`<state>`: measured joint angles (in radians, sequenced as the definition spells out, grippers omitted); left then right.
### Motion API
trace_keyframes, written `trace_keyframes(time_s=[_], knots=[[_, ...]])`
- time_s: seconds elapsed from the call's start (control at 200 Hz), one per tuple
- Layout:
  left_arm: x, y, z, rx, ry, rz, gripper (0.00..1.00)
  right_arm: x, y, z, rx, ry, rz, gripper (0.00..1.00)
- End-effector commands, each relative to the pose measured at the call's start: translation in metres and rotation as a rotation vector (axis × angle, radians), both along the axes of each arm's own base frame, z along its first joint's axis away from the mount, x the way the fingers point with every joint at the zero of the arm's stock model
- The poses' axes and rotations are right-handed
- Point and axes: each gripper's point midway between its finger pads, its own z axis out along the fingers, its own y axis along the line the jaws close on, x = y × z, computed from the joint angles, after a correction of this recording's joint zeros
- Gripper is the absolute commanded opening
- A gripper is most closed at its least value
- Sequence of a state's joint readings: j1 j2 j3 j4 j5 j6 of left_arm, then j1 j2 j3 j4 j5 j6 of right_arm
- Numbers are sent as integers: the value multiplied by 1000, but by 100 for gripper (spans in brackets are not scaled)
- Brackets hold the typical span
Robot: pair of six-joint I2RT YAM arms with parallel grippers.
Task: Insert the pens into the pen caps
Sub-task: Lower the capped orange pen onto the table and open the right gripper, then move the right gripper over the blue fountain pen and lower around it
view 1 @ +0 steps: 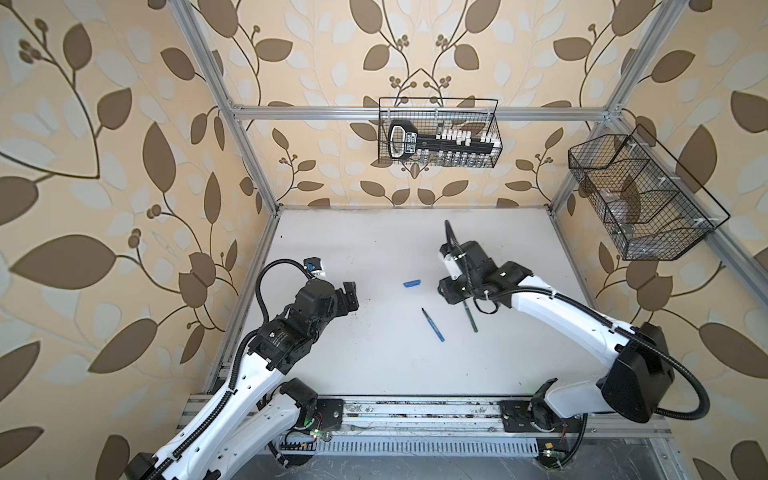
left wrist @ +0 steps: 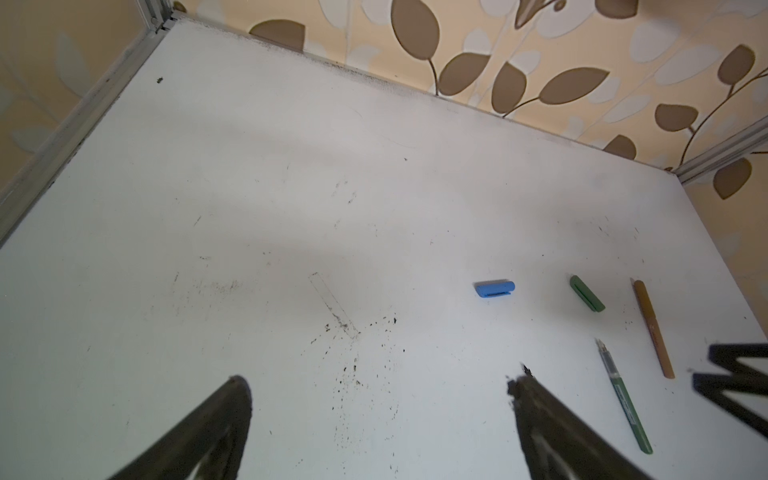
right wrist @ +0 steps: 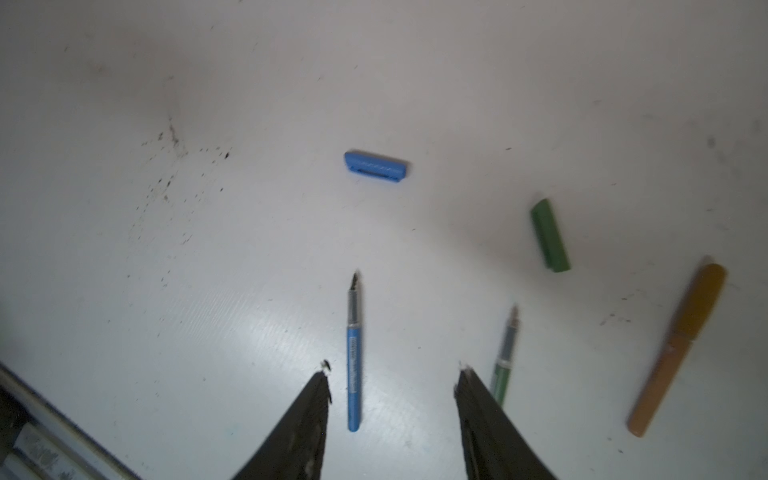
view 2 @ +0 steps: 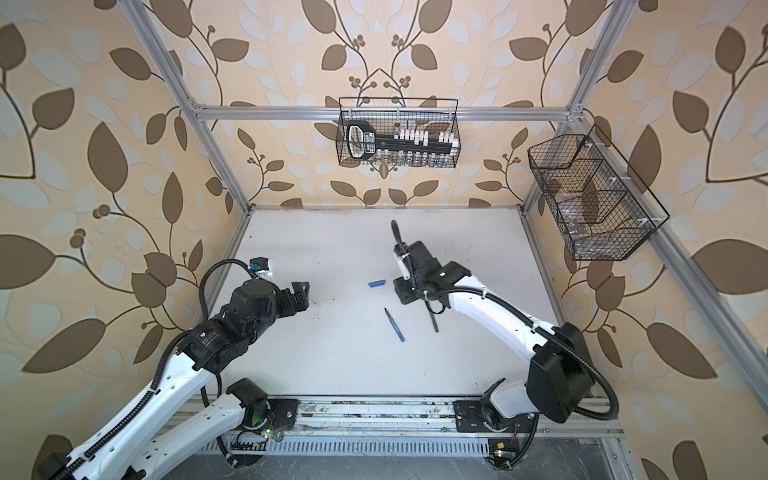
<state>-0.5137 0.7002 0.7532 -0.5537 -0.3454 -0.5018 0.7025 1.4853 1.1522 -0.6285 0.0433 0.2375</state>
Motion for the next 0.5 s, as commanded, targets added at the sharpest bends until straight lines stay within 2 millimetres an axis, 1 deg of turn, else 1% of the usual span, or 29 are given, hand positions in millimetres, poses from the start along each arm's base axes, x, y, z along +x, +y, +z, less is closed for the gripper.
trace_keyframes(time_s=[0.0, 0.105, 0.185, 0.23, 0.245, 0.335, 0.415, 0.495], knots=[[-1, 12, 19, -7, -75, 53, 99, -17, 23, -28, -32, 87, 46, 51], [-6, 11, 22, -5, -71, 28, 99, -21, 39, -44, -75, 110, 84, 51], [-11, 11, 23, 2, -56, 14, 99, -20, 45, -56, -111, 135, 103, 51], [-14, 12, 23, 5, -49, 9, 99, -24, 44, -69, -144, 159, 119, 51], [-15, 13, 23, 7, -46, 9, 99, -19, 50, -63, -133, 145, 124, 51], [-16, 13, 21, 0, -55, 9, 99, -18, 53, -74, -171, 172, 146, 50], [-15, 8, 20, -21, -64, -11, 99, -14, 54, -77, -205, 178, 144, 50], [-15, 7, 19, -26, -62, -14, 99, -11, 55, -75, -213, 176, 139, 50]])
